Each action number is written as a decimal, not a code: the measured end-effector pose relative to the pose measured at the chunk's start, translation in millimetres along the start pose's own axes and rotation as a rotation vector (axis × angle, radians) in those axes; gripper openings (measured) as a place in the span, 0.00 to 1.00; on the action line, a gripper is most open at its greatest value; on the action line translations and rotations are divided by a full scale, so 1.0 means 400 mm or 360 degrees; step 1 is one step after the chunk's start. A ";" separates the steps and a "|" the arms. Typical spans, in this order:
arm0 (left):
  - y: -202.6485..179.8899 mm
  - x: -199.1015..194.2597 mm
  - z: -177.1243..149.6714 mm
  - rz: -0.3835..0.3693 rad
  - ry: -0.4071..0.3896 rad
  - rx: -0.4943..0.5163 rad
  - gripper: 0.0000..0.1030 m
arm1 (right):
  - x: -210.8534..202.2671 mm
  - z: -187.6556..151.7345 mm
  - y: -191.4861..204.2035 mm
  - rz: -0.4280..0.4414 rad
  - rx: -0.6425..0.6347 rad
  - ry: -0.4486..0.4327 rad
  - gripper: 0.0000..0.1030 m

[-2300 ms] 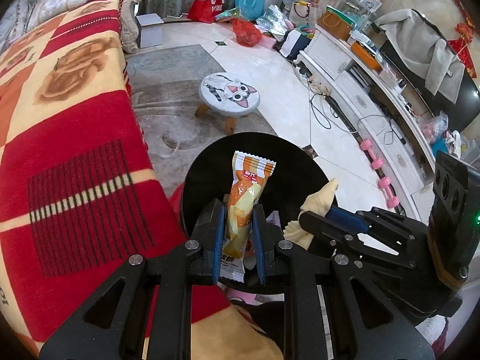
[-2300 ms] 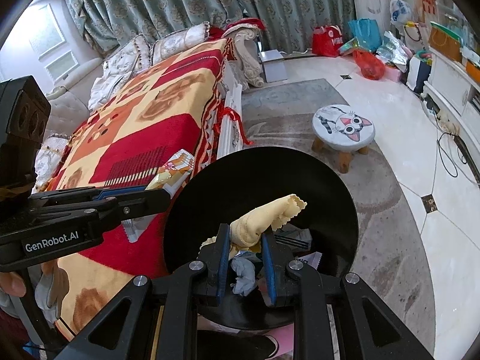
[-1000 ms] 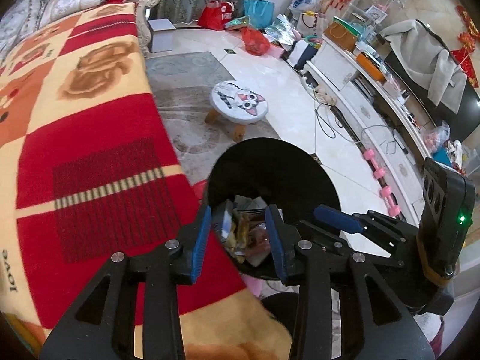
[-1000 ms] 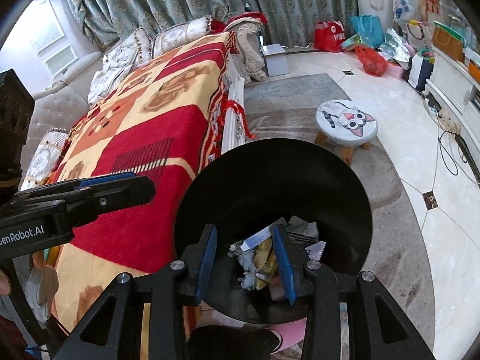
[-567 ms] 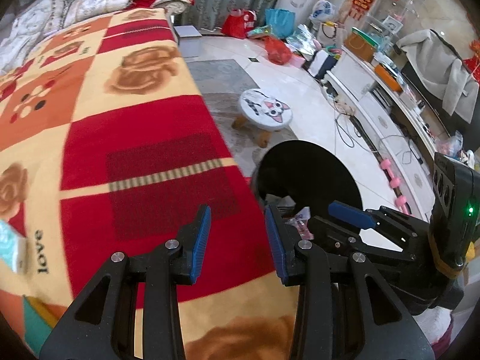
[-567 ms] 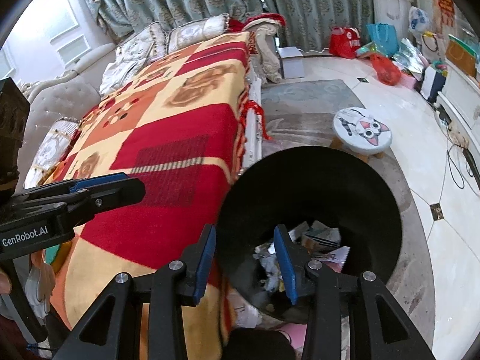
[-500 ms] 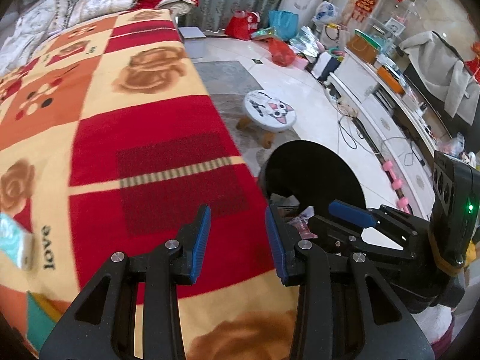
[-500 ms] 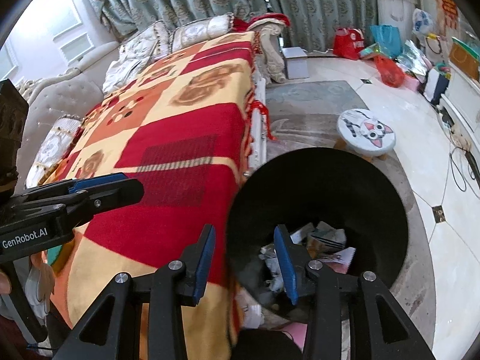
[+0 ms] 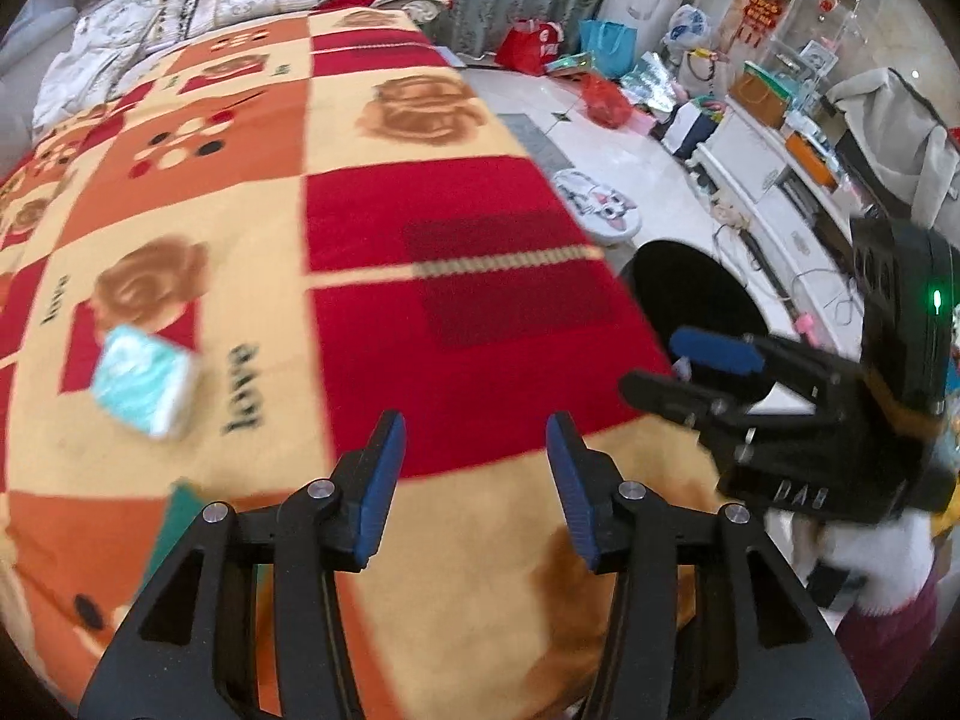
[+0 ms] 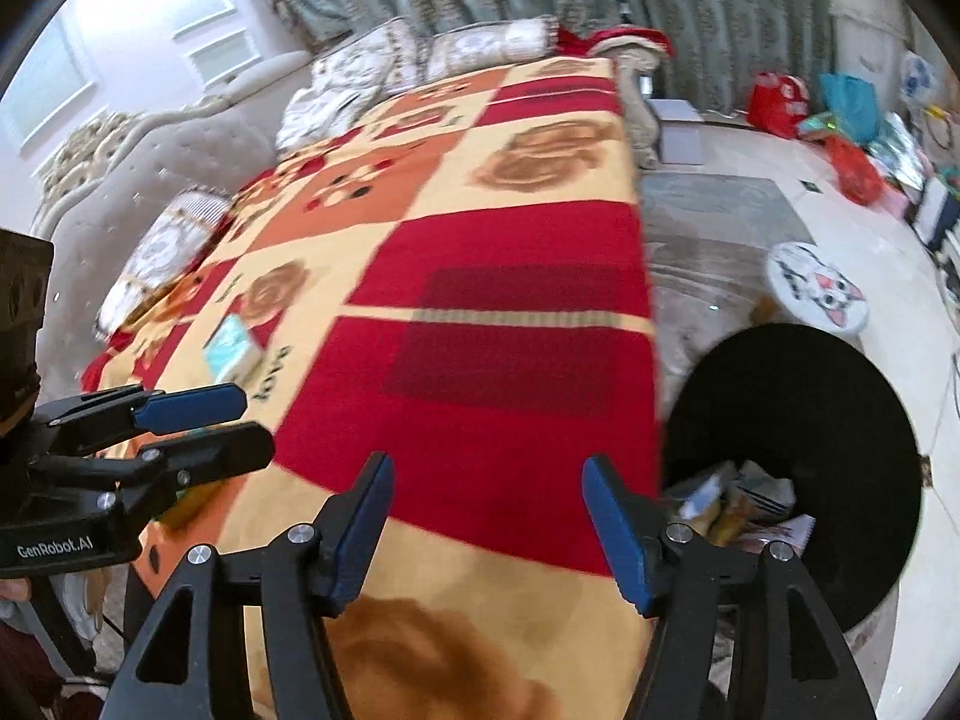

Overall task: Collect trash
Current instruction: 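Move both open tools back to the blanket, then grasp the green sponge with the left tool while the right tool grasps the tissue pack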

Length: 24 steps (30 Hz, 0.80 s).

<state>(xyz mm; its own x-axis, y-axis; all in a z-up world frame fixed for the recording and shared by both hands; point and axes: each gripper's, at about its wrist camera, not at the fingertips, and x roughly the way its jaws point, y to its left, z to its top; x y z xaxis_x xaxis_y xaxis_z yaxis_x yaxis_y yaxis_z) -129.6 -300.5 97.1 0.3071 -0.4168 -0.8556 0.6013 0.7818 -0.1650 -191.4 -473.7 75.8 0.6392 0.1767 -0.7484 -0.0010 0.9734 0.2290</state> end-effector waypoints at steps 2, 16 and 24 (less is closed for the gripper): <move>0.037 -0.019 -0.030 0.0046 0.0025 0.0004 0.46 | 0.013 0.003 0.031 0.0019 -0.0040 0.0013 0.62; 0.262 0.000 -0.195 0.0215 0.0150 0.0016 0.54 | 0.098 0.025 0.192 0.0126 -0.0207 0.0104 0.69; 0.304 0.035 -0.173 0.0152 0.0125 -0.0087 0.58 | 0.149 0.053 0.266 0.0156 -0.0299 0.0147 0.69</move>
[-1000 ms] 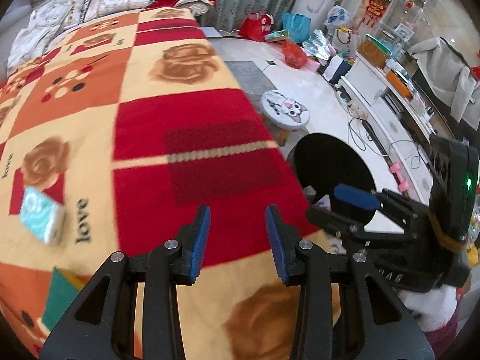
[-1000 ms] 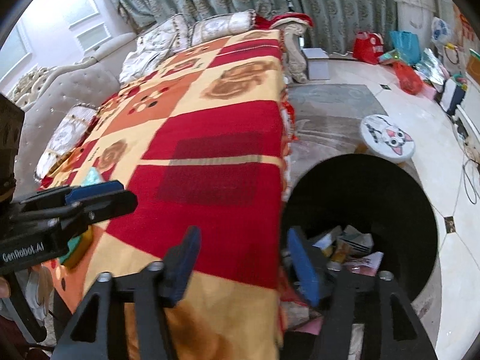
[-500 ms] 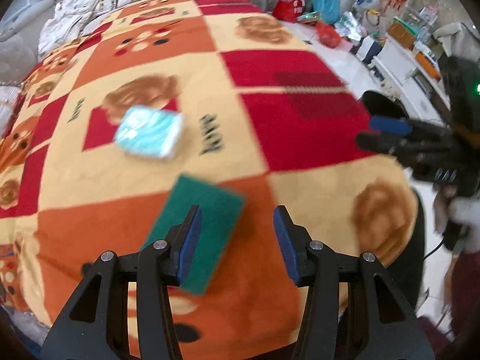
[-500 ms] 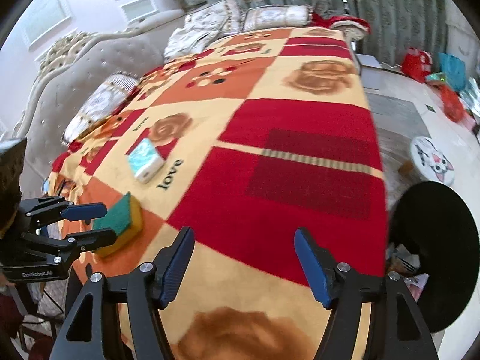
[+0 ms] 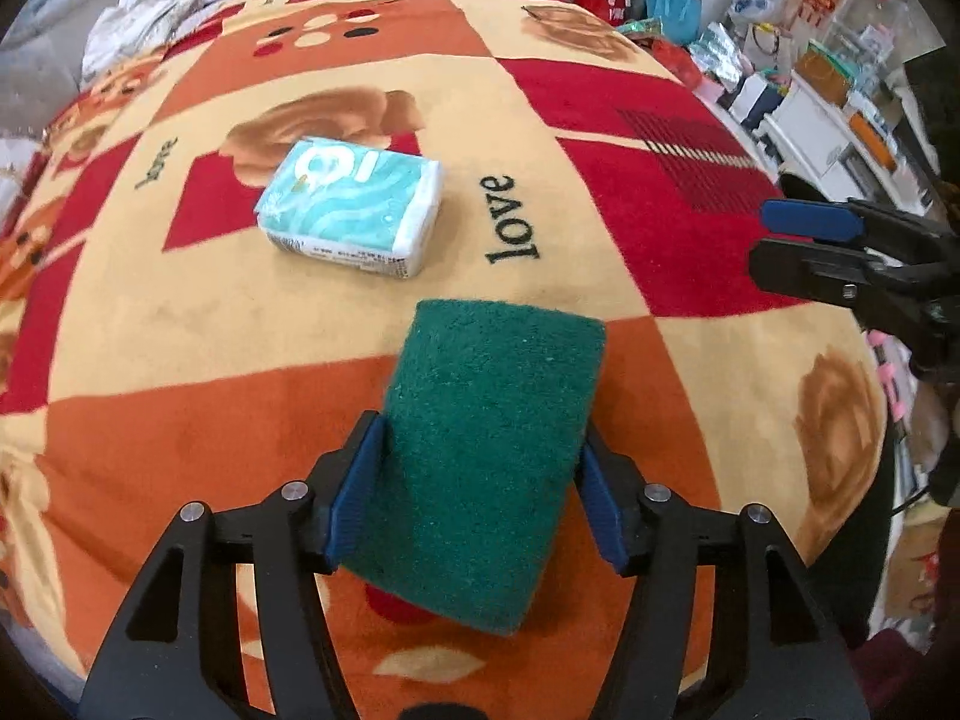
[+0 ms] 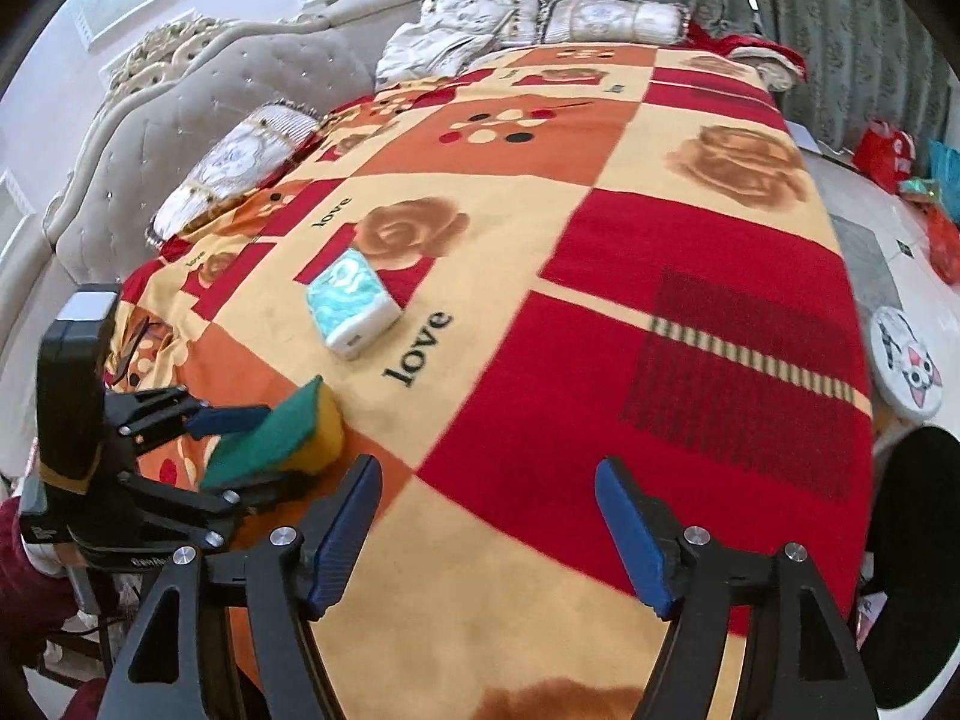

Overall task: Collect trash
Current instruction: 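Grasp the green sponge with the left tool while the right tool grasps the tissue pack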

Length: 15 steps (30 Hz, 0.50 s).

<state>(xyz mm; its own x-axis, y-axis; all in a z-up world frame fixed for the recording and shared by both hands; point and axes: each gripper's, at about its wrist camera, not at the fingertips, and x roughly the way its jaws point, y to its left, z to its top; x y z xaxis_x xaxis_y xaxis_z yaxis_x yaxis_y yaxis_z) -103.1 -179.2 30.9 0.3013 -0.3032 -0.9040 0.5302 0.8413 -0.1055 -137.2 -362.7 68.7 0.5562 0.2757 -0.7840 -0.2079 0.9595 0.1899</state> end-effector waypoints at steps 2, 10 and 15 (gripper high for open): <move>0.017 -0.018 0.000 -0.0042 -0.0014 -0.0052 0.54 | 0.016 0.017 0.016 0.0025 -0.0022 0.0001 0.69; 0.145 -0.121 0.000 0.0087 -0.0134 -0.0282 0.50 | 0.119 0.122 0.117 0.0180 -0.0181 -0.0015 0.69; 0.220 -0.124 -0.009 0.0177 -0.0148 -0.0431 0.50 | 0.239 0.187 0.198 0.0172 -0.0347 0.0044 0.69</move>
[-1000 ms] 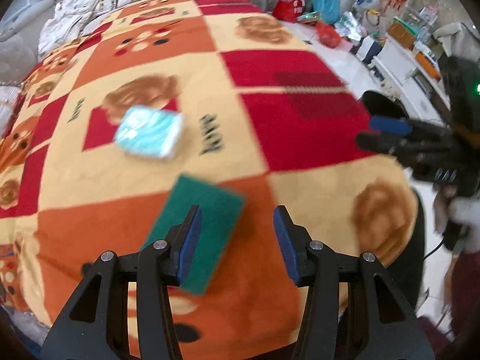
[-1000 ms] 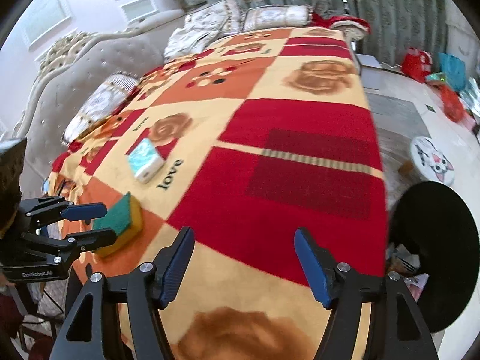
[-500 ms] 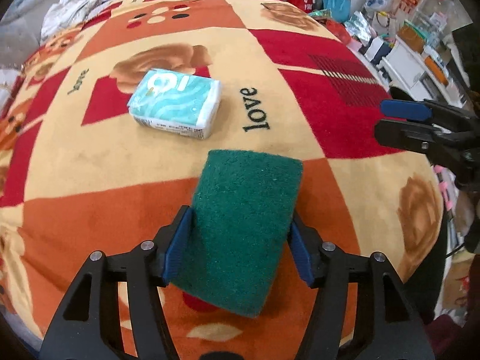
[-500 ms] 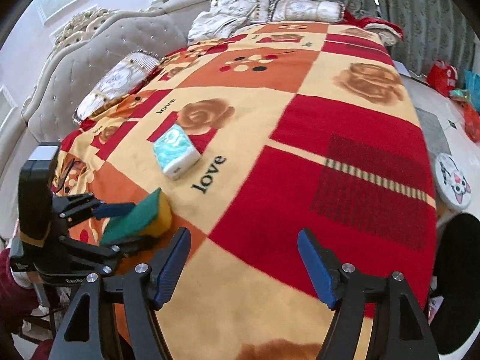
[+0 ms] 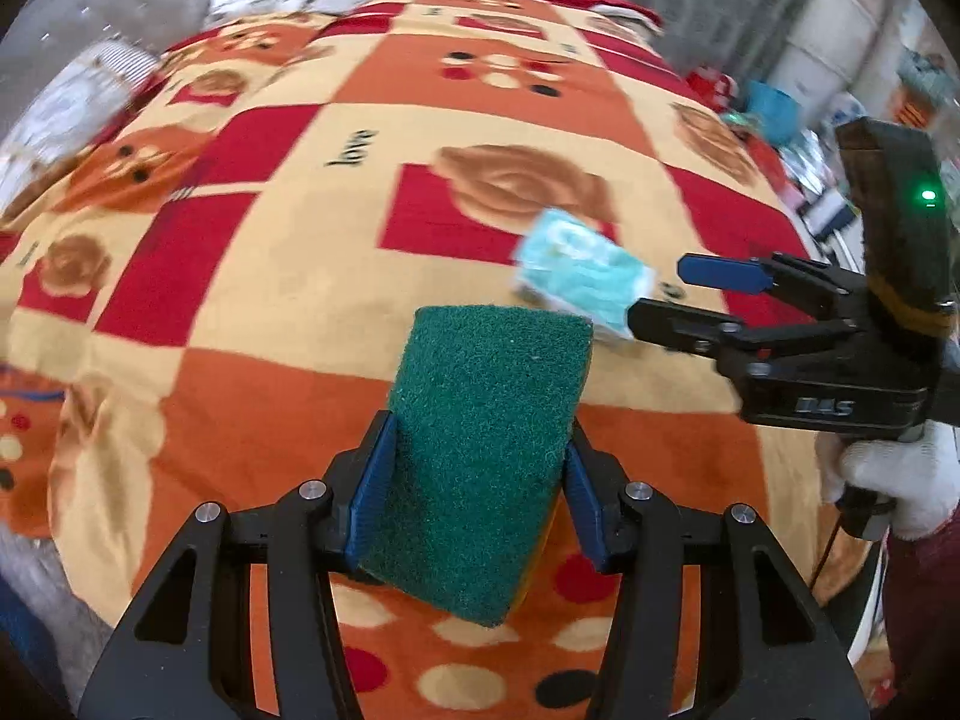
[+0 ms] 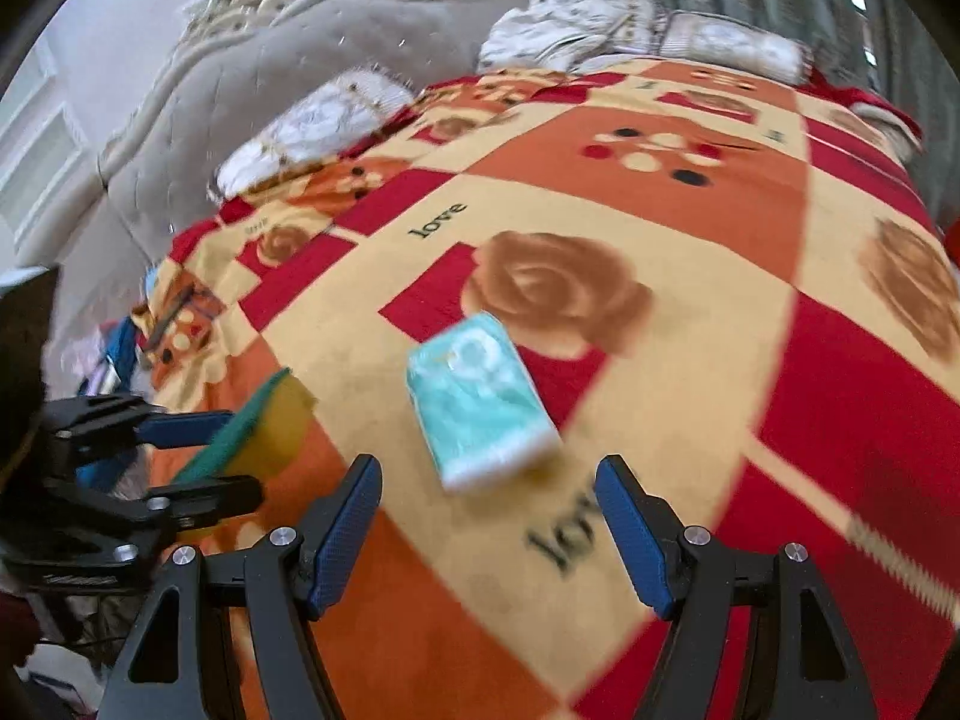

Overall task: Collect trash
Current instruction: 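Grasp the green sponge with the left tool while the right tool grasps the tissue pack, then carry the green sponge and tissue pack over the black bin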

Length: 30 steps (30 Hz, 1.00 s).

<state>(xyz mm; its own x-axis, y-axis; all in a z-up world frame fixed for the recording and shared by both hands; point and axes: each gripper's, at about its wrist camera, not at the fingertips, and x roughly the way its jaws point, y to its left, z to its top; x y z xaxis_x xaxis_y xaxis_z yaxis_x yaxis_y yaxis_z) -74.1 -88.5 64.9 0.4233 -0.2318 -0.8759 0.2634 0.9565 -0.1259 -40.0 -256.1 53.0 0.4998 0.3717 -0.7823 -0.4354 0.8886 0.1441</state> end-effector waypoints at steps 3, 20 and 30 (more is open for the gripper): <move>0.028 0.009 0.002 0.0018 -0.0009 -0.0065 0.50 | 0.067 0.027 0.018 -0.0039 -0.0108 0.0059 0.69; -0.091 0.021 0.028 -0.0053 -0.0072 -0.0041 0.50 | -0.088 -0.074 -0.034 -0.0136 0.0048 -0.0103 0.51; -0.254 0.008 0.039 -0.0119 -0.0128 0.0083 0.50 | -0.261 -0.184 -0.100 -0.0246 0.0231 -0.0224 0.51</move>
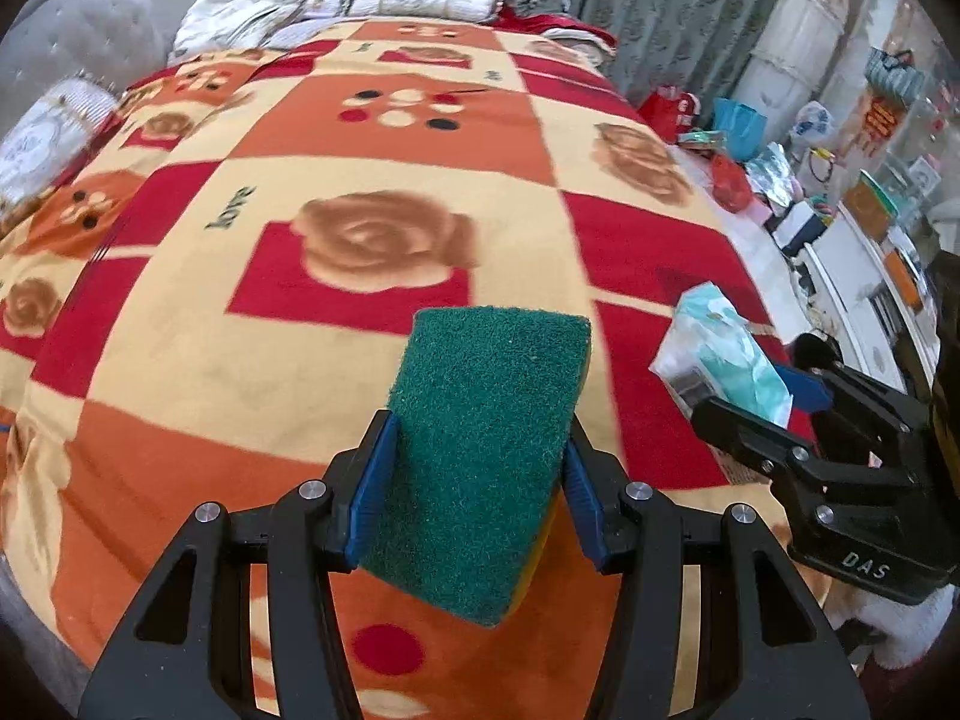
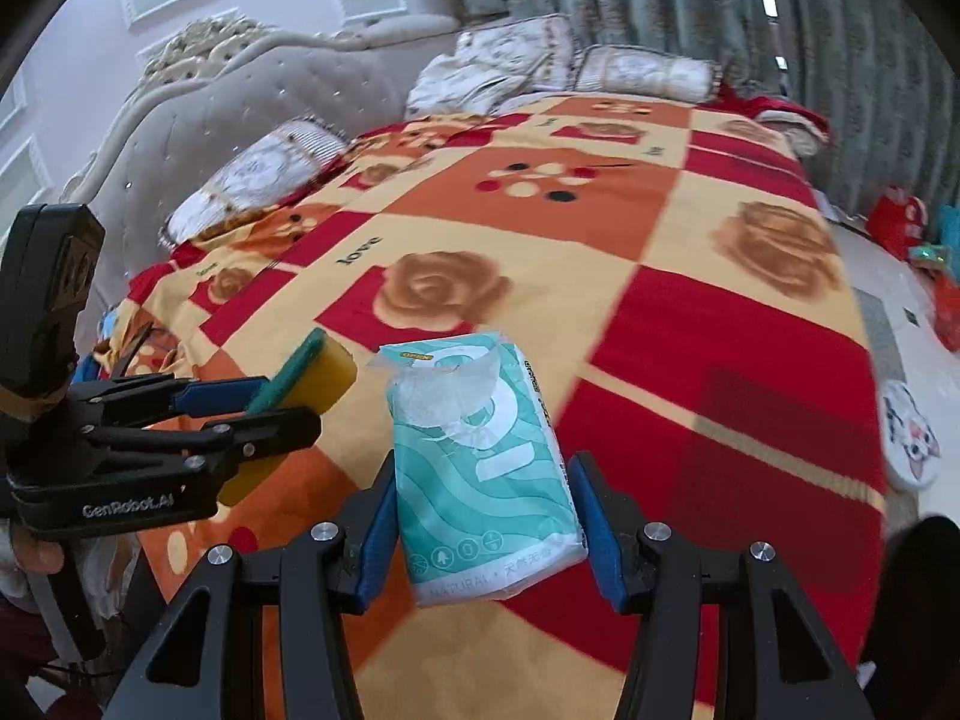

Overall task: Collect trash
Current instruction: 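Carry the green sponge and tissue pack over the black bin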

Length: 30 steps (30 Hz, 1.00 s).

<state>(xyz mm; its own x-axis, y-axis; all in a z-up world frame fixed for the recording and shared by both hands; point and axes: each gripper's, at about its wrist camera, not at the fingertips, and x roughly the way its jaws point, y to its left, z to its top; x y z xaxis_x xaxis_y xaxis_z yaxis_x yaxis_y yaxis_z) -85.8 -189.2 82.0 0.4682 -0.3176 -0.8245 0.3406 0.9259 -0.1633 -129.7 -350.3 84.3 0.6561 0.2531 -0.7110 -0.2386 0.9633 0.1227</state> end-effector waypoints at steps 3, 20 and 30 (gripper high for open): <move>-0.041 0.001 0.006 -0.0010 -0.0007 0.0039 0.50 | -0.046 -0.019 -0.033 -0.0032 0.0053 -0.0041 0.51; -0.283 0.013 0.035 -0.0088 -0.0033 0.0276 0.50 | -0.206 -0.107 -0.222 -0.0211 0.0310 -0.0154 0.51; -0.431 0.037 0.045 -0.0144 -0.0029 0.0412 0.50 | -0.274 -0.156 -0.330 -0.0304 0.0447 -0.0187 0.51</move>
<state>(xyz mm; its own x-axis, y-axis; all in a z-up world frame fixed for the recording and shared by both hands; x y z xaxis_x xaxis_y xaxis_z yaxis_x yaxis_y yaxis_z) -122.8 -357.2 107.8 0.4403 -0.4026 -0.8025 0.5778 0.8112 -0.0900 -214.9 -510.8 102.7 0.7517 0.0591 -0.6568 0.0917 0.9770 0.1928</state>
